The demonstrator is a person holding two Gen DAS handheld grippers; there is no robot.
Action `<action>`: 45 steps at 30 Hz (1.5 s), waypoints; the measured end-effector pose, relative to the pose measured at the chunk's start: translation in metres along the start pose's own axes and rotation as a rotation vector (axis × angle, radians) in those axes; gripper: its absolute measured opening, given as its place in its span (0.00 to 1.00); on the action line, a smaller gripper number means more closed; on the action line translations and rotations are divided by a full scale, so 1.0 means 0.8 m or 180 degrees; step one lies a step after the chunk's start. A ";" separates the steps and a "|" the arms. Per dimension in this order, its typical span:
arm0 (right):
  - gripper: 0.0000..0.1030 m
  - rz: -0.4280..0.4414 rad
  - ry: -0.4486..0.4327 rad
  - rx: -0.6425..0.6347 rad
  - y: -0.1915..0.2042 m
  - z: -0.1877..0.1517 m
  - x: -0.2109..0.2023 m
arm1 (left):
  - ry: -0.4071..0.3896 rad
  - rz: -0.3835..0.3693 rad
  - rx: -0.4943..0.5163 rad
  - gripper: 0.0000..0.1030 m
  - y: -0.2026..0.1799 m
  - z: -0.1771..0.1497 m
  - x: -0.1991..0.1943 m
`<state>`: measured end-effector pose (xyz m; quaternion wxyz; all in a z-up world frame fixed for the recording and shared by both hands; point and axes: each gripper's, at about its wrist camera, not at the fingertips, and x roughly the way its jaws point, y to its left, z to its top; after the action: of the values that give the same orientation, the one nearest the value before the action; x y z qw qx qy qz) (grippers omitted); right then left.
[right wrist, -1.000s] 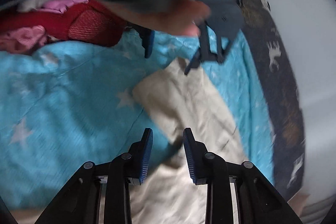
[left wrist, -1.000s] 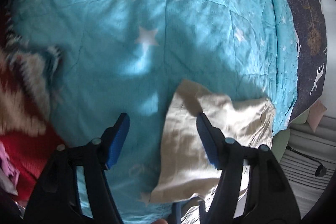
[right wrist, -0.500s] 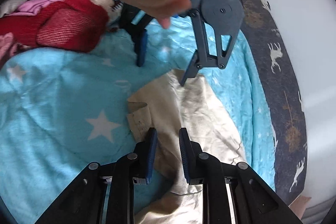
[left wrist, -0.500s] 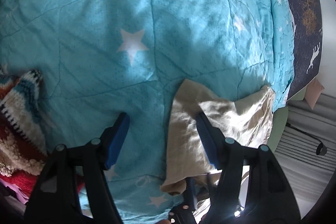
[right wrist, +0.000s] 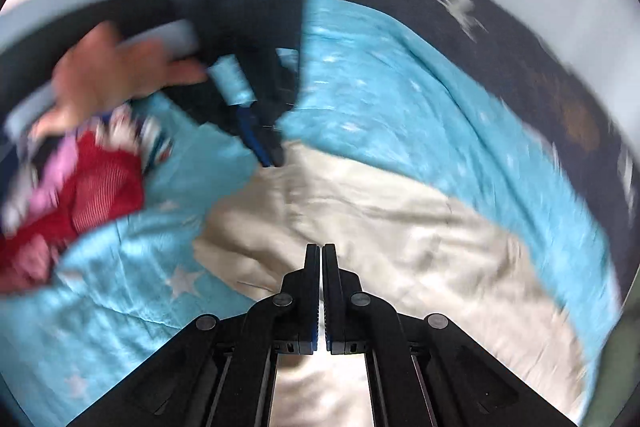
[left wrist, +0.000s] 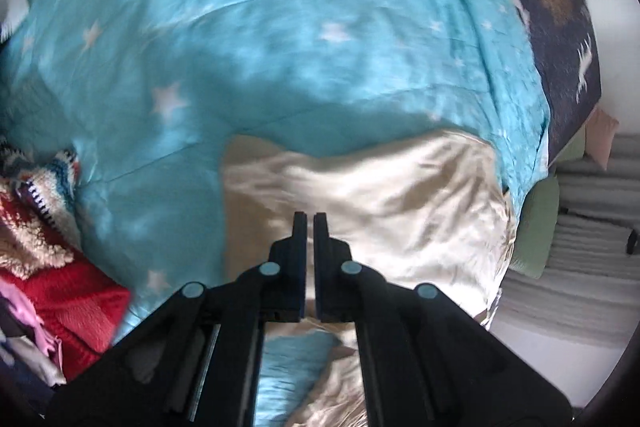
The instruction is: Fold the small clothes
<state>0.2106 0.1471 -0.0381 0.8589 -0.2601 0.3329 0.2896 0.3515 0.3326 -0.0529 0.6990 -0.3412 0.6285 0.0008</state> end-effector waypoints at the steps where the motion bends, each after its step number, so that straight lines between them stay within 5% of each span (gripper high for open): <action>1: 0.00 0.0066 0.0014 0.0200 -0.020 -0.003 -0.007 | -0.0024 0.0019 0.0081 0.03 -0.016 -0.006 -0.004; 5: 0.00 0.0156 0.0029 0.0660 -0.075 -0.025 -0.032 | -0.0104 0.0203 0.0329 0.03 -0.071 -0.017 -0.011; 8: 0.02 0.0117 -0.0018 0.0591 -0.093 -0.043 -0.040 | -0.0290 0.0327 0.0303 0.10 -0.069 -0.018 -0.025; 9: 0.02 0.0148 0.0013 0.0455 -0.087 -0.046 -0.041 | -0.0323 0.0347 0.0268 0.16 -0.059 -0.018 -0.027; 11: 0.05 0.0104 0.0018 0.0112 -0.071 -0.051 -0.041 | -0.0327 0.0352 0.0120 0.46 -0.028 -0.016 -0.028; 16: 0.33 -0.0137 -0.0221 -0.1273 0.029 -0.062 -0.034 | -0.0184 0.0347 -0.0325 0.52 0.052 -0.022 -0.016; 19: 0.34 -0.0269 -0.0240 -0.1930 0.084 -0.061 -0.013 | 0.0003 0.0316 -0.0498 0.52 0.084 -0.024 -0.002; 21: 0.42 -0.0337 -0.0285 -0.2162 0.105 -0.058 -0.001 | 0.0001 0.0320 -0.0479 0.52 0.092 -0.025 0.000; 23: 0.65 -0.0270 -0.0261 -0.2286 0.119 -0.051 0.012 | 0.0005 0.0268 -0.0465 0.60 0.099 -0.022 -0.002; 25: 0.68 -0.0297 -0.0260 -0.2270 0.123 -0.041 0.026 | -0.0024 0.0197 -0.0456 0.67 0.106 -0.020 -0.005; 28: 0.65 -0.0236 -0.0140 -0.2058 0.115 -0.020 0.050 | -0.0069 0.0119 -0.0458 0.68 0.122 -0.015 -0.012; 31: 0.06 -0.0184 0.0087 -0.1778 0.102 -0.005 0.073 | -0.0050 0.0016 -0.0524 0.68 0.145 -0.014 -0.013; 38: 0.05 0.0285 0.0058 -0.1043 0.059 0.005 0.041 | 0.0045 -0.0422 -0.0510 0.68 0.150 -0.012 -0.008; 42: 0.05 0.0328 0.0040 -0.0881 0.045 0.010 0.021 | 0.0011 -0.0694 -0.0505 0.72 0.130 -0.007 -0.005; 45: 0.05 0.0328 0.0052 -0.0846 0.044 0.014 0.018 | 0.0059 -0.0676 -0.0484 0.75 0.114 -0.005 0.006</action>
<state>0.2002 0.1833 -0.0502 0.7981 -0.3564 0.3115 0.3727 0.3094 0.3987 -0.1004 0.6615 -0.4578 0.5934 -0.0287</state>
